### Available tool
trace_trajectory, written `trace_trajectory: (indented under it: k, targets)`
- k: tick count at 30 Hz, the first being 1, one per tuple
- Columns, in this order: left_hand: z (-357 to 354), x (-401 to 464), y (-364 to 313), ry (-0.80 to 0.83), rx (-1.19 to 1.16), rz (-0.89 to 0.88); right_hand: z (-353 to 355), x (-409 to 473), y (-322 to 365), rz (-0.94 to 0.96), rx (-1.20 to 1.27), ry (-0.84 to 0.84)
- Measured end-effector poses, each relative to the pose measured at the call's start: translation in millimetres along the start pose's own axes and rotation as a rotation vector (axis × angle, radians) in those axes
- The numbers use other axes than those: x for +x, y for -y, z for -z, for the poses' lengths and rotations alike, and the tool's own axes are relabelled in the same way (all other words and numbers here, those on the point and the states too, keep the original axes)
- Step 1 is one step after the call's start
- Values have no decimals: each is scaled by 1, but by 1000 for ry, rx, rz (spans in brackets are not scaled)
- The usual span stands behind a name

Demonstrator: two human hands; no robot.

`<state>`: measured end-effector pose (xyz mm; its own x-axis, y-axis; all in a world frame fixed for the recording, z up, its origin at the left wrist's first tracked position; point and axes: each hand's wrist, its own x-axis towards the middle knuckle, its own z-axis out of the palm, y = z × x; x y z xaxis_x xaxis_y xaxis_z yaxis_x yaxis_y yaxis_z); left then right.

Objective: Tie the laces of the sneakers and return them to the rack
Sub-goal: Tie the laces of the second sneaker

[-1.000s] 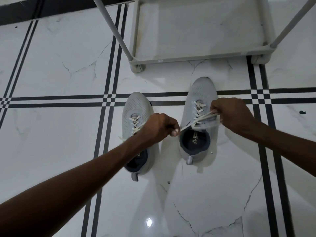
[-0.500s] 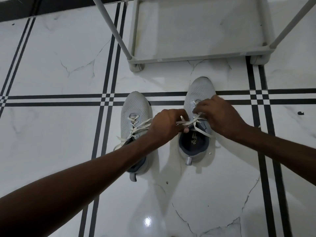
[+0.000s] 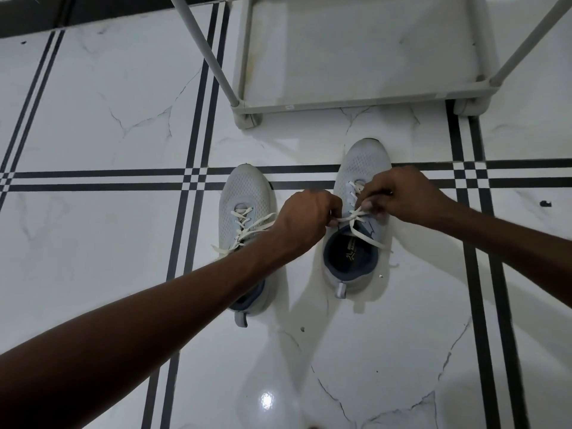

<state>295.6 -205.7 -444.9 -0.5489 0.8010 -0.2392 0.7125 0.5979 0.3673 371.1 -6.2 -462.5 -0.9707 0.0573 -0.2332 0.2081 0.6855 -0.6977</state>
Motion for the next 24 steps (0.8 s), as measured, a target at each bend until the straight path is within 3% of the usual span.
trace_trajectory:
  k: [8,15,24]
  targets:
    - [0,-1,0,52,43,-45,-4,5,4,-112,-5,115]
    - [0,-4,15,98,-44,-69,-11,2,1,-119,-43,-3]
    - [-3,-20,16,104,-92,-10,-21,1,2,-113,-75,-25]
